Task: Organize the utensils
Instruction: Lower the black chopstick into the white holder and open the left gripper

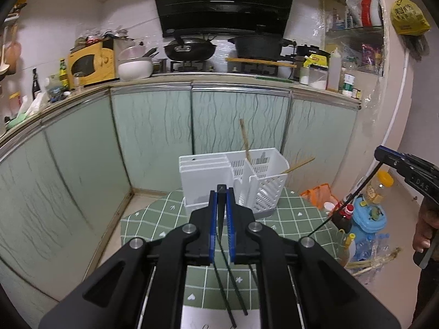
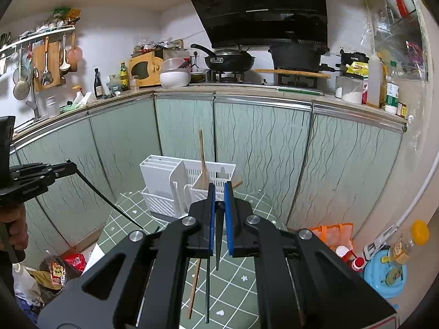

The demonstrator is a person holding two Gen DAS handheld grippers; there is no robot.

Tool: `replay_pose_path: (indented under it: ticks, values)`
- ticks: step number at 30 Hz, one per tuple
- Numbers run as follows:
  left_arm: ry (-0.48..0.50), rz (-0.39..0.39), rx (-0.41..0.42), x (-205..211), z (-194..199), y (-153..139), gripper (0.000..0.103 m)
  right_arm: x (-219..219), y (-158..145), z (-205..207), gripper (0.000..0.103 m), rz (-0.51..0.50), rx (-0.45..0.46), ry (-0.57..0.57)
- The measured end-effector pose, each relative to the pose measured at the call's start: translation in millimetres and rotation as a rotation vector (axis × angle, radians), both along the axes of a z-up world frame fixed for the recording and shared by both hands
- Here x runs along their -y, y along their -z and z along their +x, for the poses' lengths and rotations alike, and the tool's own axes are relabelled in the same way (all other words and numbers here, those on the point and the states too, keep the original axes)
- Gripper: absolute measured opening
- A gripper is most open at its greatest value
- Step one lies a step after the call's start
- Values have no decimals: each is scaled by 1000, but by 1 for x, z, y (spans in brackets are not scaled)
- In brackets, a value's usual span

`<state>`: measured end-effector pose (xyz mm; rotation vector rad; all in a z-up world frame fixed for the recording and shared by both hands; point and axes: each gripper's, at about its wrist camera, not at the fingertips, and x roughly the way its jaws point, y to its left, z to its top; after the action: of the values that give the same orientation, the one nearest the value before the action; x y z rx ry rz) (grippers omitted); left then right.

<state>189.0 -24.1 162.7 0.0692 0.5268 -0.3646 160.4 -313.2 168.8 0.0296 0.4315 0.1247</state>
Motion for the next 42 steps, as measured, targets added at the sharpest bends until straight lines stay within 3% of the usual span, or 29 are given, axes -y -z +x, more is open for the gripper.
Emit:
replay_pose_path:
  ticks: [15, 29, 35, 42]
  values:
    - [79, -27, 12, 29, 41, -44, 8, 4, -45, 40, 6, 24, -37, -39]
    - [143, -33, 33, 62, 79, -90, 8, 4, -103, 86, 6, 38, 11, -75]
    - [165, -18, 21, 83, 102, -92, 8, 11, -100, 124, 6, 50, 5, -75]
    - [195, -10, -13, 106, 138, -70, 8, 18, -74, 167, 6, 69, -19, -83]
